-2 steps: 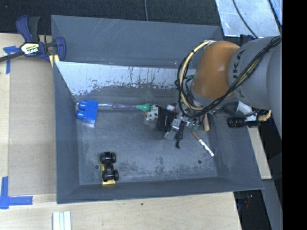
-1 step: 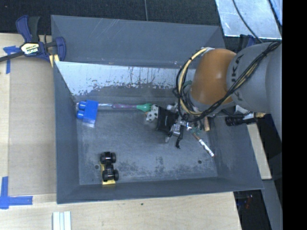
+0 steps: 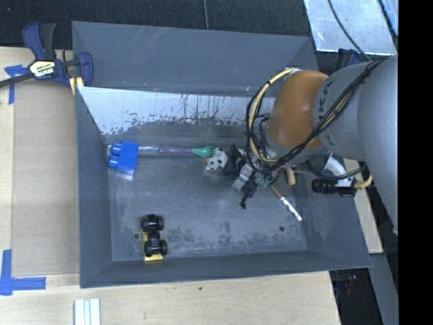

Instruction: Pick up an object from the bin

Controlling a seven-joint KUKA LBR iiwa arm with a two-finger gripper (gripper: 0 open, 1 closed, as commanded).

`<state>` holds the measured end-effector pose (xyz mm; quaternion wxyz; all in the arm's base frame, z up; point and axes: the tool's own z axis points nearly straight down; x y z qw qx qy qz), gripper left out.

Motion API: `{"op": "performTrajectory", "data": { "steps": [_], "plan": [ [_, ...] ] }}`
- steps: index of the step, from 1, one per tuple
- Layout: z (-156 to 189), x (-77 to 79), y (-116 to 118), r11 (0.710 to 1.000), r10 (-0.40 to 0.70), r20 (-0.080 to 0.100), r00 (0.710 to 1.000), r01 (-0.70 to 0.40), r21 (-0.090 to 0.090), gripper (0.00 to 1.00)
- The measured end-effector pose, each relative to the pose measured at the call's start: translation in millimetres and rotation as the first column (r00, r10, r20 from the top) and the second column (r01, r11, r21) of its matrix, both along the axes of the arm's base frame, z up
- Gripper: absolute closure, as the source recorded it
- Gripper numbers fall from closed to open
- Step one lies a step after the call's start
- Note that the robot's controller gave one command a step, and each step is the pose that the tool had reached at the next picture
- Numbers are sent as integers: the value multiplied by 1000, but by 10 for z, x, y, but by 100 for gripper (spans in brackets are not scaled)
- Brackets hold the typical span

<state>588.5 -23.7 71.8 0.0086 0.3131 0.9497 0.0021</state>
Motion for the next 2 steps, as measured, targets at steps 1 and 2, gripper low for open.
{"op": "performTrajectory", "data": {
  "steps": [1,2],
  "plan": [
    [1,0,0,1000,1,0,1000,-1,0,100],
    [165,-9,-3,1000,2,-2,1000,-2,0,100]
  ]
}}
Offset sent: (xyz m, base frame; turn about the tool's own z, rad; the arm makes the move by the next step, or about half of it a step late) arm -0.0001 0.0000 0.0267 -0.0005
